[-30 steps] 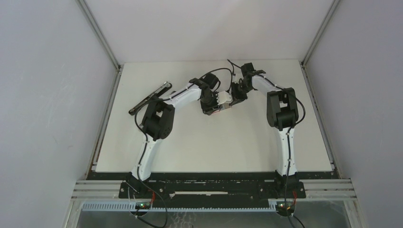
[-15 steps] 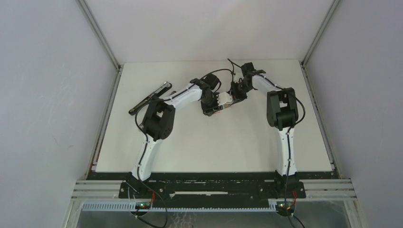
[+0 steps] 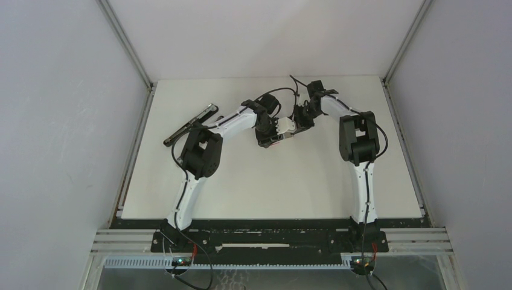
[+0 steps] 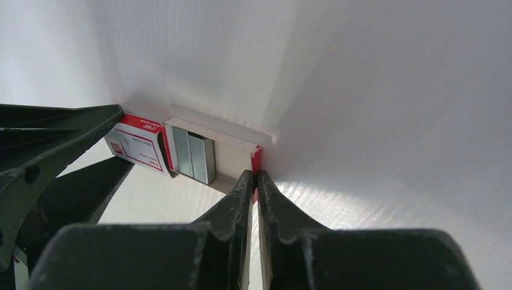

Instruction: Unload the staples from the stapler

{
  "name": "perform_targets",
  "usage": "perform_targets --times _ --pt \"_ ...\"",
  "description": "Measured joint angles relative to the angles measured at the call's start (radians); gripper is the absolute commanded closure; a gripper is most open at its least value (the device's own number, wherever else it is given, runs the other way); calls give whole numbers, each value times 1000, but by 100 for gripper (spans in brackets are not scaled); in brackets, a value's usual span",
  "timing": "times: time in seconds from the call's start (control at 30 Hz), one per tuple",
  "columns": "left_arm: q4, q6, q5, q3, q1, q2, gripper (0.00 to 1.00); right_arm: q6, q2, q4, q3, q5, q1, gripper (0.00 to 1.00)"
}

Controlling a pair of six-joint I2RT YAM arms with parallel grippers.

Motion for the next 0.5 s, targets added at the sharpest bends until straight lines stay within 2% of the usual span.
perform_targets --times 0.5 --pt "0 -5 -1 0 0 0 43 -25 0 -1 -8 -25 -6 95"
